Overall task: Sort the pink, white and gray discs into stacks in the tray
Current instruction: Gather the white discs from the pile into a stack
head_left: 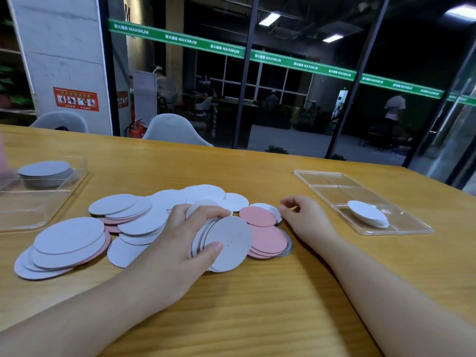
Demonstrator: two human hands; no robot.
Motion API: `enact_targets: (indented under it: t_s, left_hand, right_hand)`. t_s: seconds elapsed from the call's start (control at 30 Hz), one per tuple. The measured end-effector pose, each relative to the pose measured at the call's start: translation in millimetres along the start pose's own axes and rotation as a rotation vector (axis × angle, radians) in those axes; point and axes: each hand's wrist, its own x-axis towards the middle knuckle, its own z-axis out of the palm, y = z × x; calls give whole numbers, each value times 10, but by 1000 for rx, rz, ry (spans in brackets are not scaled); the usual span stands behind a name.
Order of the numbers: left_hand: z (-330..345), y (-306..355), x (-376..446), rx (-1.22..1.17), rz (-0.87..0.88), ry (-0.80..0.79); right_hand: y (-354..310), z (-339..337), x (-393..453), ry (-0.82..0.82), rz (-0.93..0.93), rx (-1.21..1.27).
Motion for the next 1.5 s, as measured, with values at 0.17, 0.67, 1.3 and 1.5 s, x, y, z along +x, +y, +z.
enact_targets:
  t_s: [0.17, 0.67, 1.3, 1.5]
  left_hand:
    - [11, 1, 1, -2, -20, 2]
    - [5, 2, 9, 4, -32, 9]
    - [42, -56, 26, -70, -95, 127]
    - [15, -4, 12, -49, -141, 118]
  right_hand:
    - [-20, 27, 144, -144, -30, -116]
    - [65, -34, 229, -290, 31, -25]
    - [-305, -282, -88, 5, -147, 406]
    - [-461, -293, -207, -391, -222, 471]
